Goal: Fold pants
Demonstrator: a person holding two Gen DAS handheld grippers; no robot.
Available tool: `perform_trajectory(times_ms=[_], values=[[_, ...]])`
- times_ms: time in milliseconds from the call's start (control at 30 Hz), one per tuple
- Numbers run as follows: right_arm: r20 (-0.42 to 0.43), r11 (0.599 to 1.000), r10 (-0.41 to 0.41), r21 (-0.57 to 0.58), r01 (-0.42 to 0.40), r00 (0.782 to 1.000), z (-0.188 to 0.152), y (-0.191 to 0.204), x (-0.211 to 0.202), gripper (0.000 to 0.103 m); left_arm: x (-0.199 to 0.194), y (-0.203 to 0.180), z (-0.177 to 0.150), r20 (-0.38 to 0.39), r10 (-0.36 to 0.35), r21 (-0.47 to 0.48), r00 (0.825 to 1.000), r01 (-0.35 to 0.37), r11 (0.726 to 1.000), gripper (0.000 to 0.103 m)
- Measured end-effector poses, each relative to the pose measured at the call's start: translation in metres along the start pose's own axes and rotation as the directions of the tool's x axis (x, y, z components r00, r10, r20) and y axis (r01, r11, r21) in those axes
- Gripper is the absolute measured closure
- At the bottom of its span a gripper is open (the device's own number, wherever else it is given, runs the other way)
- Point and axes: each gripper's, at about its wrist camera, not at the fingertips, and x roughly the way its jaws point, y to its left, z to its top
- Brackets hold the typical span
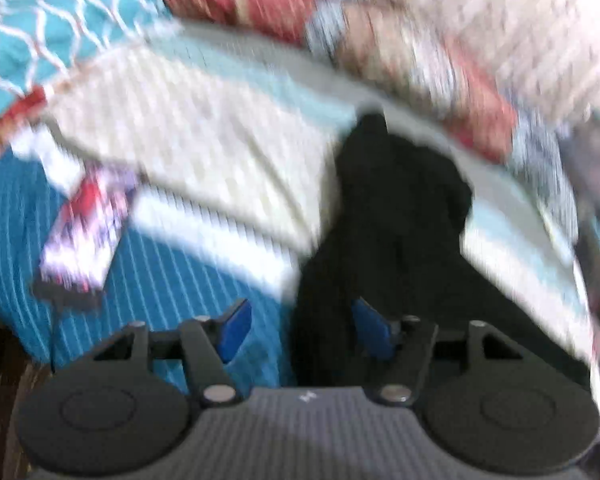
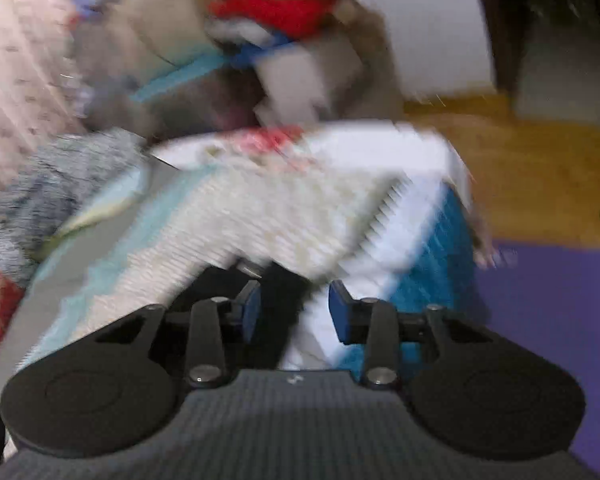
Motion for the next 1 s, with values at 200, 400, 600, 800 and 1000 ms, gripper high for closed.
perform_trajectory(times_ms=[200,400,600,800,1000], values=[[-0.212,0.88,0.442,-0.084,-0.467,0.872,-0.012,0.138,0.019,0.063,0.075,0.004,0.056,0.082,0.01,-0.029,0.997,-0.007,1.0,0.051],[-0.445,0.761,0.563,-0.05,-0.647,0.697,-0.078,0.28,0.093,0.068,0.158,0.006,0.058,-0.046,0.024,-0.082,0.999,-0.028,0.996,0.069],[-0.56,0.758,0.5,-0.085,-0.647,0.66,-0.15,0.385,0.166,0.066,0.176,-0.042,0.054,-0.024,-0.046,0.044,0.999,0.047,0.998,0.066],[-0.581,0.754,0.444,-0.169,-0.635,0.682,-0.202,0.428,0.181,0.064,0.192,-0.071,0.054,-0.038,-0.076,0.09,0.996,0.079,0.993,0.049],[-0.608,0.672,0.496,-0.183,-0.718,0.62,-0.19,0.453,0.155,0.087,0.203,-0.086,0.042,-0.051,-0.096,0.157,0.994,0.103,0.982,0.1]])
